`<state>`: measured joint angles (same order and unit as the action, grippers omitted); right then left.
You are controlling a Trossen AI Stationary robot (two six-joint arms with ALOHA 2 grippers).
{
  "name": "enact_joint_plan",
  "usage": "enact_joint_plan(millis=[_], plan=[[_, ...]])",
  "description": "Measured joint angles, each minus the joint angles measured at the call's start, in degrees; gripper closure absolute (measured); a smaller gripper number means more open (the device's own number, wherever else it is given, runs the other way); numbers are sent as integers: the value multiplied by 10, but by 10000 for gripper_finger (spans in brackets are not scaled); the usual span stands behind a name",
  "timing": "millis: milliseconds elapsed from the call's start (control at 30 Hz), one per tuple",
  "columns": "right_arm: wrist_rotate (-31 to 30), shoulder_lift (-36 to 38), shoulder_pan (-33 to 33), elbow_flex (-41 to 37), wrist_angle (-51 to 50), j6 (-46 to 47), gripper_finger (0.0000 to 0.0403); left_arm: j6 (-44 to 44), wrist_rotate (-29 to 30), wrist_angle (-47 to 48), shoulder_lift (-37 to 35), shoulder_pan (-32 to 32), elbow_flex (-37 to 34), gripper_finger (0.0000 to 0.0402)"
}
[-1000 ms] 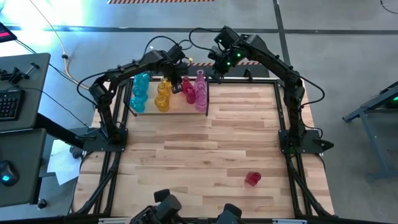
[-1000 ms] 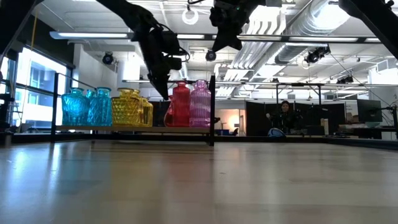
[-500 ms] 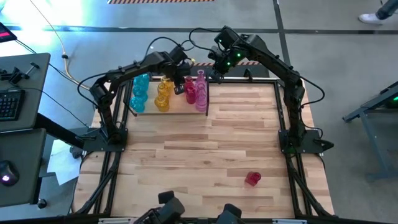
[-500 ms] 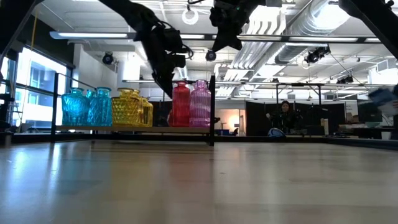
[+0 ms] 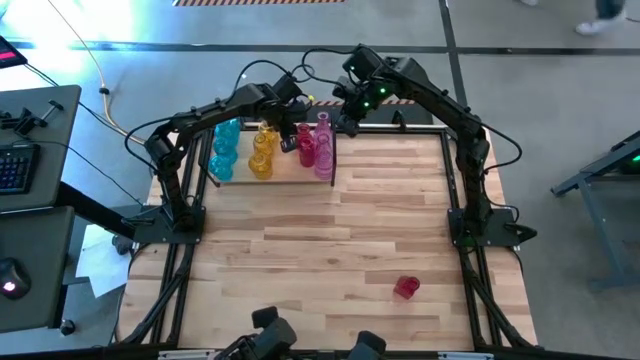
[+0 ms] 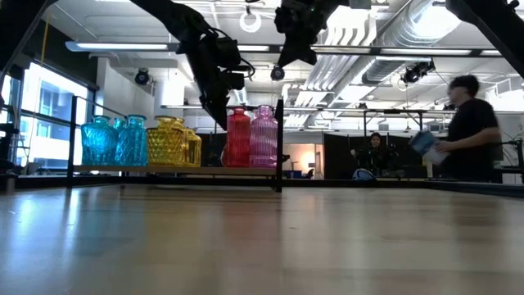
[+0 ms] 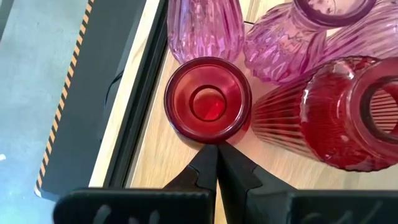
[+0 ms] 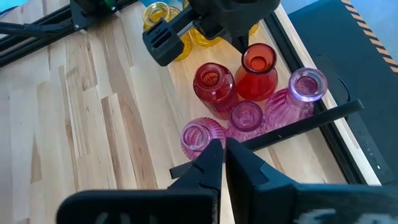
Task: Sort vases onto shelf
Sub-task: Put the top red vase on the shelf aligned with the other red vase, then put the red vase on the shelf aligned with the other red vase
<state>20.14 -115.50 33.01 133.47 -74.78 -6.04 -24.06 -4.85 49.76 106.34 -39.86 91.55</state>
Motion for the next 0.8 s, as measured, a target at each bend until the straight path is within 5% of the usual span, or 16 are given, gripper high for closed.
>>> enact_joint_plan(millis=[533, 800], plan=[[0, 0, -3, 0, -18, -2, 401, 15, 52, 25, -23, -9, 1, 401], [-13, 24, -12, 0, -76, -10, 401, 68, 52, 36, -111, 8, 0, 402]])
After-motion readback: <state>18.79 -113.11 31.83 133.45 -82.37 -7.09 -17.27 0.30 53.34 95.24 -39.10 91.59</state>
